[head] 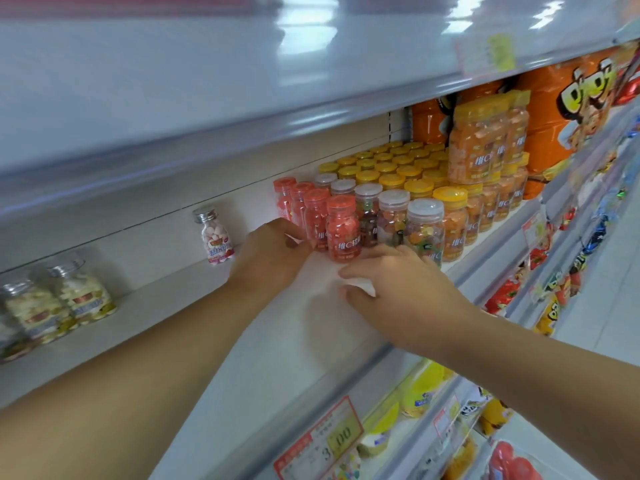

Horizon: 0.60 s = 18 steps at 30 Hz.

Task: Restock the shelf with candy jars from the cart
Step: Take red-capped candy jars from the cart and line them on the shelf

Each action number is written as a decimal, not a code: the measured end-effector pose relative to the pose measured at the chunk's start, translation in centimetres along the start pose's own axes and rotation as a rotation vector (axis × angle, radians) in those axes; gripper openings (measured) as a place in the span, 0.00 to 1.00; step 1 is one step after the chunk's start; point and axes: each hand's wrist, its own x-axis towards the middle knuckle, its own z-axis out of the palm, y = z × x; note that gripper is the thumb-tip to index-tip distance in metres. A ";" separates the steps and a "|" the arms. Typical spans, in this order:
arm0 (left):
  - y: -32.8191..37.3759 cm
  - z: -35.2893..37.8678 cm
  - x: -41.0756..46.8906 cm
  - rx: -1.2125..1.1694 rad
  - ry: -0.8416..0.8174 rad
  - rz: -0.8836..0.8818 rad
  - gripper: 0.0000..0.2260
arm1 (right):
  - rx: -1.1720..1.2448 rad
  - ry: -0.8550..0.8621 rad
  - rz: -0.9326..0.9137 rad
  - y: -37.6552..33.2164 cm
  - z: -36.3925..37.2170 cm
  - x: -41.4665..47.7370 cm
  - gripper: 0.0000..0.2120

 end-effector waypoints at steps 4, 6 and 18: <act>3.1 -1.3 -5.6 0.079 0.048 0.135 0.03 | 0.195 0.188 -0.226 3.8 -0.5 -4.5 0.10; 5.4 -1.1 -9.0 0.137 0.058 0.250 0.03 | 0.255 0.230 -0.313 5.7 -0.2 -6.9 0.10; 8.1 18.3 -24.3 0.351 -0.615 0.268 0.11 | 0.180 -0.406 -0.029 24.2 10.2 -22.1 0.07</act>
